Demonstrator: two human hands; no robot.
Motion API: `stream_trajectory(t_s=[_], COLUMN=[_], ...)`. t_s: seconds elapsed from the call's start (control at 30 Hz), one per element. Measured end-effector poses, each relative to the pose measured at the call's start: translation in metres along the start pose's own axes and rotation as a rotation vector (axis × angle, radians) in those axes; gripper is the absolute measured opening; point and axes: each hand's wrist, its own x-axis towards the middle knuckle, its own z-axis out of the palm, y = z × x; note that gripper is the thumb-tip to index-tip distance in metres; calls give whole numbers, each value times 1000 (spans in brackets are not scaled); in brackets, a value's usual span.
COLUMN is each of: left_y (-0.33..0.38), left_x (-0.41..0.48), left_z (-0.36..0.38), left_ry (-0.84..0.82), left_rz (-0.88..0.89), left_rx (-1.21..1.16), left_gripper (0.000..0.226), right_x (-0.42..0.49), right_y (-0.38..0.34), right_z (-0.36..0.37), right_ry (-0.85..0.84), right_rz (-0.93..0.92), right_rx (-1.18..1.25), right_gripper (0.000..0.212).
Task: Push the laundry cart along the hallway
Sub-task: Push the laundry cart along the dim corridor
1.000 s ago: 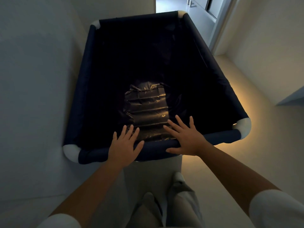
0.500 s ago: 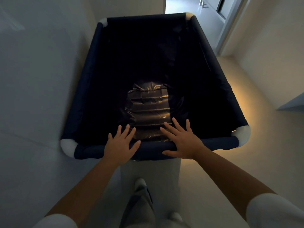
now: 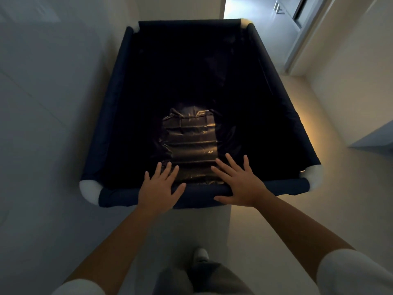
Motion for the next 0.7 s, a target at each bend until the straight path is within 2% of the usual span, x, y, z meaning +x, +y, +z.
stream_trajectory(t_s=[0.43, 0.7], left_y=[112, 153], left_x=[-78, -83], left_z=[25, 29], left_ry=[19, 46], left_rz=[-38, 57], left_rx=[-11, 182], left_gripper=[63, 61], right_x=[-108, -133], right_y=[32, 65], right_z=[16, 20], right_ry=[-47, -56], right_rz=[-51, -108], right_rx=[-113, -104], right_gripper=[91, 92])
